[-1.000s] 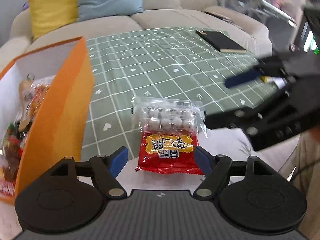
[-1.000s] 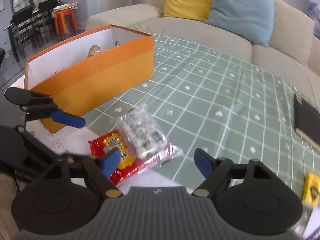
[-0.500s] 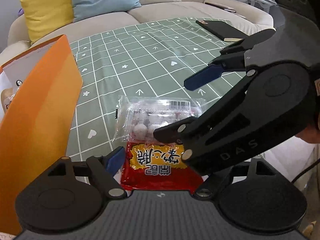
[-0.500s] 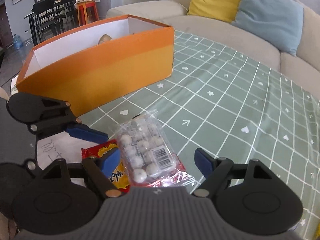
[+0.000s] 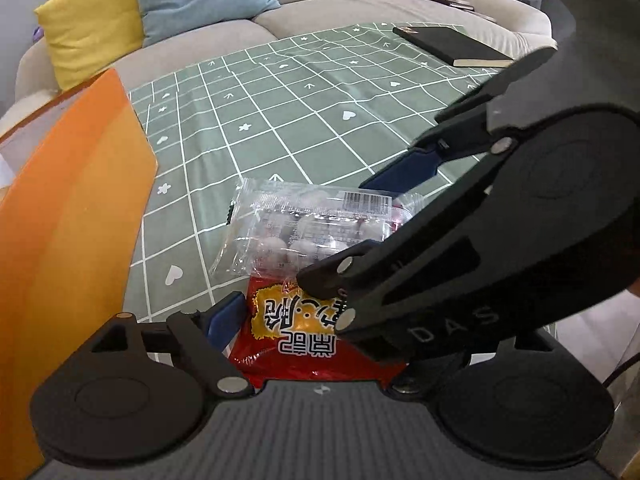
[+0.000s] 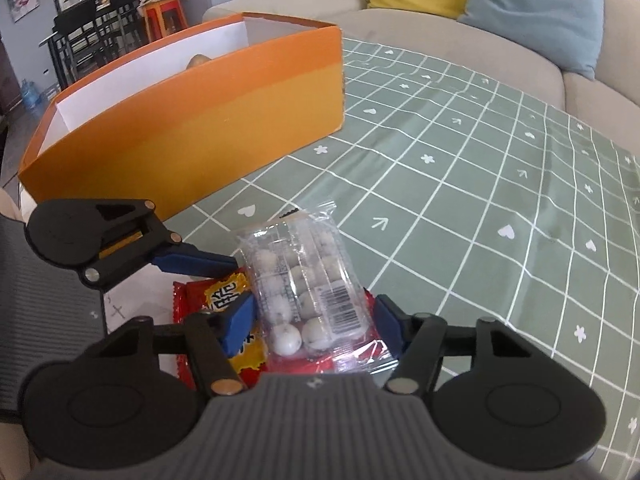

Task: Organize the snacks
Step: 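Grasp the red packet with the left tool while the right tool grasps the clear white-ball bag, then lift both packets and carry them over the orange box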

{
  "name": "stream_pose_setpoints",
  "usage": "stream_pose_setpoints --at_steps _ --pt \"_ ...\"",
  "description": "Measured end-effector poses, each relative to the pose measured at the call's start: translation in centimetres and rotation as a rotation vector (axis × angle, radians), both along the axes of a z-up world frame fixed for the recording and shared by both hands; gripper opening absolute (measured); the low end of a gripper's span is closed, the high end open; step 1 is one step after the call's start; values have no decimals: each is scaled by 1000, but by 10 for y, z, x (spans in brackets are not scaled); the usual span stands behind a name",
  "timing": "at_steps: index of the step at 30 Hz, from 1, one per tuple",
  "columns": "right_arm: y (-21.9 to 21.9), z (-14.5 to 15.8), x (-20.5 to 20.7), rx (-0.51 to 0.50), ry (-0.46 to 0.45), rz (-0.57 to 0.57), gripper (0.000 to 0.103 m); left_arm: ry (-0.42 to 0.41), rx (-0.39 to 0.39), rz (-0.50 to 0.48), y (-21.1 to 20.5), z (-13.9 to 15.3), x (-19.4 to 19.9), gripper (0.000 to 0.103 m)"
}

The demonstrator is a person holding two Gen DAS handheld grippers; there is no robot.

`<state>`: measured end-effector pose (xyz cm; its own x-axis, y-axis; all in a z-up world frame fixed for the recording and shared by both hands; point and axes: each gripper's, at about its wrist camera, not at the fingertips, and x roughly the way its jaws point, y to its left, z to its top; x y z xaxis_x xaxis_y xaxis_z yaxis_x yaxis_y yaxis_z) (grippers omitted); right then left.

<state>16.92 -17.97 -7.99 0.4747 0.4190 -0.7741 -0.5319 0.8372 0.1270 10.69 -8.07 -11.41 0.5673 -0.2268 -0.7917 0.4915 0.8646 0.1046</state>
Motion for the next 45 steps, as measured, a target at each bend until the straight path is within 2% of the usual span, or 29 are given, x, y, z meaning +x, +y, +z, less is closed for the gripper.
stream_pose_setpoints --at_steps 2,4,6,8,14,19,24,28,37,42,45 --pt "-3 0 1 13 16 -17 61 22 -33 16 4 -1 4 99" --pt "-4 0 1 14 18 -27 61 45 -77 31 9 -2 6 95" --pt "-3 1 0 11 14 -33 60 42 -73 30 7 -1 5 87" --pt "-4 3 -1 11 15 -42 60 44 -73 37 7 0 4 82" --pt "-9 8 3 -2 28 -111 58 43 -96 114 13 1 3 81" --pt "-22 19 4 32 8 -187 57 14 -116 167 18 11 -3 81" --pt "-28 33 -3 23 -36 -250 57 -36 -104 219 25 31 -9 81" --pt "-29 48 -17 -11 -102 -280 57 -86 -131 255 37 55 -18 81" --pt "-26 84 -37 83 -131 -335 57 -194 -187 303 64 116 -24 81" --pt "-5 106 -43 134 -159 -302 56 -207 -219 331 92 141 -19 81" --pt "11 120 -38 160 -167 -267 56 -218 -206 350 109 152 -13 81"
